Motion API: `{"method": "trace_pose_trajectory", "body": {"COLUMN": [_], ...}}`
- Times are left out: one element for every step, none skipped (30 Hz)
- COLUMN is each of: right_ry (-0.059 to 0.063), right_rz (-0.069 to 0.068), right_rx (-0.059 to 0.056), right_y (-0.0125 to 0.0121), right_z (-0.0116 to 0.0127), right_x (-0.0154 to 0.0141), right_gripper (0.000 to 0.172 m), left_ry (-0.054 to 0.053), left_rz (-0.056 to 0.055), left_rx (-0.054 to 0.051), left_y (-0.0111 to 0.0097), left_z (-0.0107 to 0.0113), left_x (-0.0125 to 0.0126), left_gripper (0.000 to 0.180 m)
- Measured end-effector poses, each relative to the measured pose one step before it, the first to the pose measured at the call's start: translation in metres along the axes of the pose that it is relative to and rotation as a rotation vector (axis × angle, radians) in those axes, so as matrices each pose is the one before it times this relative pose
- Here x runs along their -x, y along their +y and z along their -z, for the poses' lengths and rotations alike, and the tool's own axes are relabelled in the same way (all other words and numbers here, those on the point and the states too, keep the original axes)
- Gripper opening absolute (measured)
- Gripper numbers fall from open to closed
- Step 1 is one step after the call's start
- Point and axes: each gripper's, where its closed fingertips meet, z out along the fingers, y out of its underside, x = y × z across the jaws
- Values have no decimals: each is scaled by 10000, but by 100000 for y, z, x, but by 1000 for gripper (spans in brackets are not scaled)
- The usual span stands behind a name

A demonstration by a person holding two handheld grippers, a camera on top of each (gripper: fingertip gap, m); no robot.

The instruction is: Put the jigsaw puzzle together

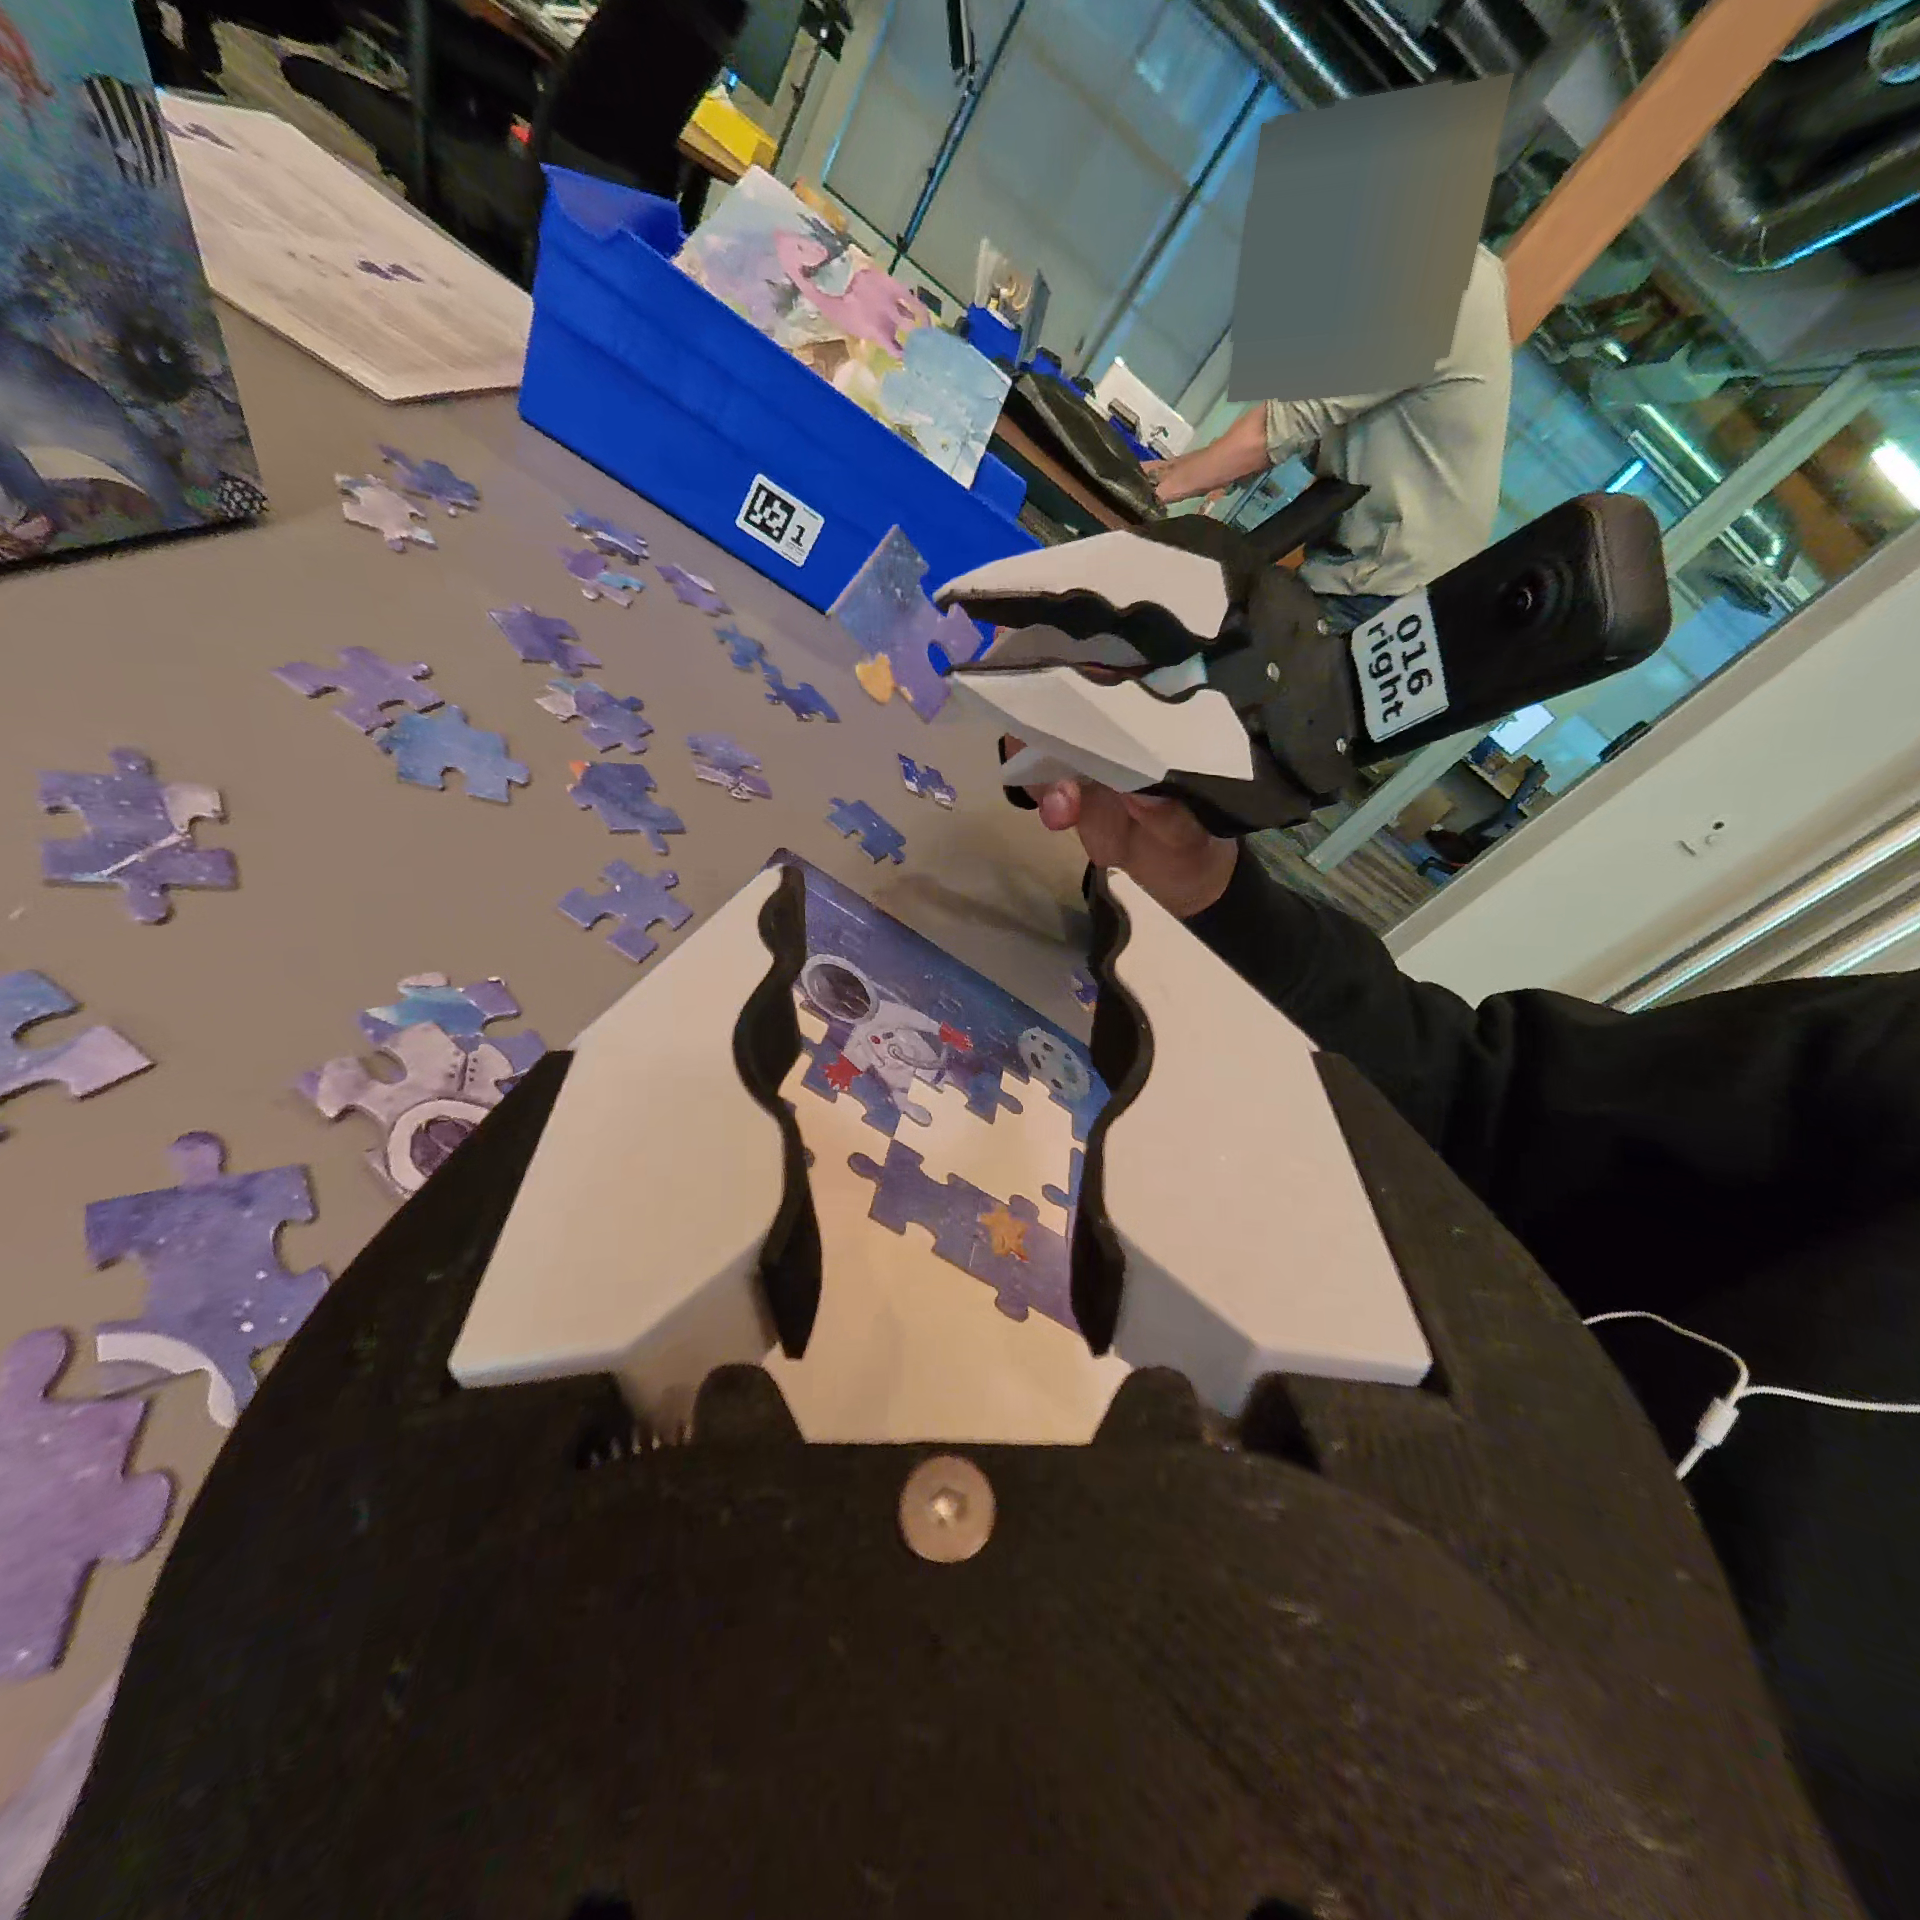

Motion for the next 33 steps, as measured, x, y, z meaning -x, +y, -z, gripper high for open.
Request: {"method": "trace_pose_trajectory", "body": {"right_ry": [46,-28,-61,-47,-28,-12,22,46,30,13,5,3,1,-7,-12,-12,-10,-6,3,9,9,7,8,5,4,7,6,-4,-14,-20,-24,-35,-132], "right_rz": [-17,-56,-56,-26,20,64,85,76,56,39,32,31,24,12,1,-7,-7,0,8,12,8,3,1,0,-8,-34,-75,-121,-164,-195,-205,-176,-75], "right_rx": [58,42,28,44,72,78,63,54,54,52,47,43,45,40,26,13,4,1,0,0,0,-4,-10,-16,-33,-75,-132,-175,-202,-229,-275,-385,-640], "right_y": [101,100,74,99,111,98,50,25,26,53,71,82,92,84,55,34,9,-4,-11,-11,-11,-13,-32,-57,-93,-178,-266,-324,-371,-385,-456,-644,-1127], "right_z": [-15,-43,-51,-59,-42,-31,-24,-6,-8,-17,-29,-25,-17,-32,-18,-6,-8,2,13,4,13,20,19,39,62,91,112,121,130,132,170,273,491], "right_x": [-78,35,89,76,73,54,18,-20,-7,2,13,14,12,10,13,11,12,16,-8,-5,-16,-11,-29,-29,-26,-45,-56,-40,-39,-52,-46,-40,138], "right_gripper": [12,12,12,12,12,12,12,12,12,12,12,12,12,13,13,13,12,12,12,12,12,12,12,12,12,12,12,12,12,12,12,12,12], "left_ry": [-43,-32,-13,7,0,-21,-27,-22,-15,-11,-3,19,21,1,-10,-12,-19,-18,-13,-15,-13,-10,-2,4,-16,-77,-153,-192,-193,-179,-139,-105,-79], "left_rz": [1,9,5,-11,-36,-59,-68,-58,-35,-9,13,22,18,4,-7,-14,-18,-20,-22,-18,-18,-14,-5,-1,-16,-87,-183,-261,-300,-299,-278,-248,-205], "left_rx": [59,62,41,24,9,7,16,22,30,37,31,14,-1,-6,1,2,-1,0,5,9,6,9,17,15,13,26,47,62,64,46,17,-8,-20], "left_y": [157,154,105,59,22,3,2,39,58,77,75,34,14,8,6,-5,-6,-1,1,18,13,24,39,56,44,46,73,68,66,21,-39,-73,-79], "left_z": [-52,-72,-63,-43,-35,-20,-19,-25,-36,-34,-33,-22,-18,-7,7,3,8,1,-1,-8,-10,-24,-26,-38,-37,-49,-47,-57,-57,-52,-43,-24,-1], "left_x": [130,114,51,-16,-52,-34,-19,-6,8,24,26,2,-15,7,13,21,11,23,5,21,0,15,9,2,19,77,129,121,70,20,-46,-99,-116], "left_gripper": [54,54,54,54,54,54,54,54,54,54,54,54,54,54,54,54,54,54,54,54,54,54,54,54,54,54,54,54,55,55,56,56,56]}}
